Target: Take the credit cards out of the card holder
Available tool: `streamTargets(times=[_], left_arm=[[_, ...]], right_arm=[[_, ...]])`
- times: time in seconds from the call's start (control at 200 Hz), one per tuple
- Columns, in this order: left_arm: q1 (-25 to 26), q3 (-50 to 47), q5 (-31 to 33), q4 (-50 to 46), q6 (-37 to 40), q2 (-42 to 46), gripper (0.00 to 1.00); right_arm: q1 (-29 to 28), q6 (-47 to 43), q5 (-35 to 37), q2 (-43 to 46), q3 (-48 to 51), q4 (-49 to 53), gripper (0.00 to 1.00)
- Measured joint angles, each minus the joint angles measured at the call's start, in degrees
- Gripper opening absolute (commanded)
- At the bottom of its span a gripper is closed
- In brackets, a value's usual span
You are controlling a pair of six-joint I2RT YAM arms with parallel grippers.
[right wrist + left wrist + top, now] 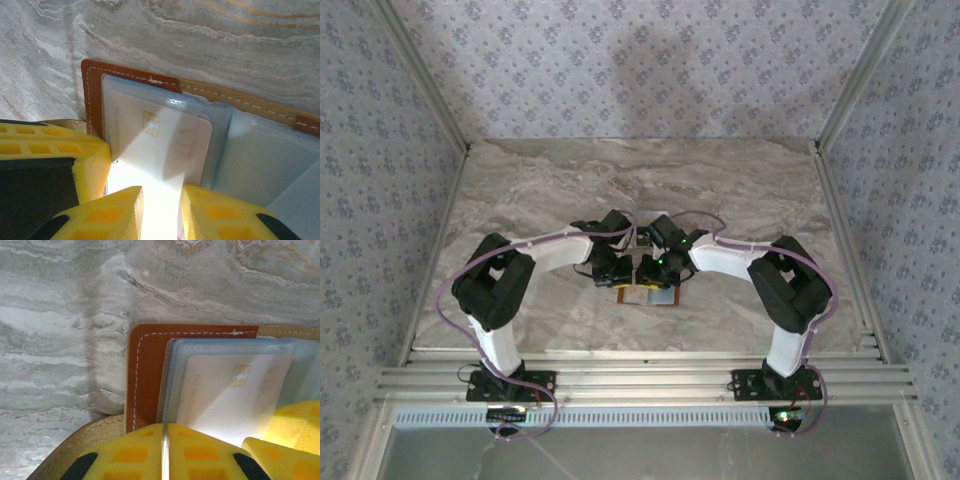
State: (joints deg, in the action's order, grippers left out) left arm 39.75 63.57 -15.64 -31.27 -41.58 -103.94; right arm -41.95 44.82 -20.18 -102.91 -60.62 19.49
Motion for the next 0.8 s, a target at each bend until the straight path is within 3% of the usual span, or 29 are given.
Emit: streamTargets(times=[0.42, 0.8], left_arm=[[-0.2, -1.5, -0.2, 1.6, -0.5, 0.9, 0.11], [-0.1, -6.8, -0.2, 5.9, -3.8, 4.6, 0.11]], right_arm=[[-0.7, -2.6, 5.4, 1.2, -1.9, 6.8, 0.3], [3.4, -3.1, 2.4, 5.2, -0.2, 5.7, 0.27]])
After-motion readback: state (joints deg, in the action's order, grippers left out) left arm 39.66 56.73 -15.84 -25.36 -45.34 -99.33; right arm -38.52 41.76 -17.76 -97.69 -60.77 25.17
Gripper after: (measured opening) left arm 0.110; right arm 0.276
